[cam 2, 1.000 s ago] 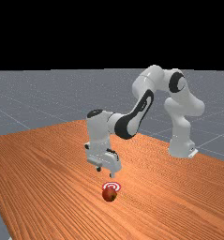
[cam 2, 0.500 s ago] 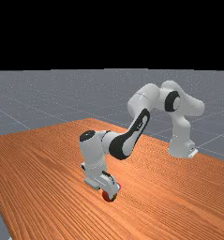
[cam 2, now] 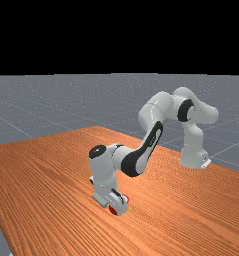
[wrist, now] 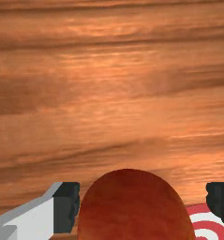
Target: Pick the apple to the marker
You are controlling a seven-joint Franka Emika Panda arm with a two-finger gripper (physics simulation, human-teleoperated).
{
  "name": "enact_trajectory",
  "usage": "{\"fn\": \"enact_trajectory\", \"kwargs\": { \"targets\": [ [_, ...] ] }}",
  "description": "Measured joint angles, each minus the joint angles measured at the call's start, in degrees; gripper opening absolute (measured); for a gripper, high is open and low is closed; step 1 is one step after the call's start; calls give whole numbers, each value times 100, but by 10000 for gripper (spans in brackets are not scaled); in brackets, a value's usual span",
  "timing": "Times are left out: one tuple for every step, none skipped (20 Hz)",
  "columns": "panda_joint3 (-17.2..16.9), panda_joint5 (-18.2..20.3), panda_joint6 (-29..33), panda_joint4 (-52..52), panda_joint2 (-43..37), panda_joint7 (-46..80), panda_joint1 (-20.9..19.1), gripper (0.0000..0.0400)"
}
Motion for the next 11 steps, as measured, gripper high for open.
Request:
{"fn": "enact_trajectory", "kwargs": {
  "targets": [
    [-15, -17, 29, -62, -20, 9, 19, 288],
    [-27, -32, 60, -160, -84, -1, 35, 288],
    [-35, -40, 102, -278, -160, -10, 51, 288],
    [-40, -42, 213, -513, -294, -32, 75, 288],
    [-47, -40, 417, -907, -509, -66, 115, 288],
    [-56, -33, 749, -1435, -767, -115, 162, 288],
    [-73, -22, 1175, -2052, -1052, -171, 207, 287],
    [-111, -20, 1563, -2539, -1308, -207, 239, 288],
    [-164, -23, 1891, -2896, -1471, -228, 246, 287],
    [-211, -20, 2094, -3102, -1563, -235, 233, 286],
    [-245, -12, 2213, -3215, -1612, -238, 212, 286]
  ]
}}
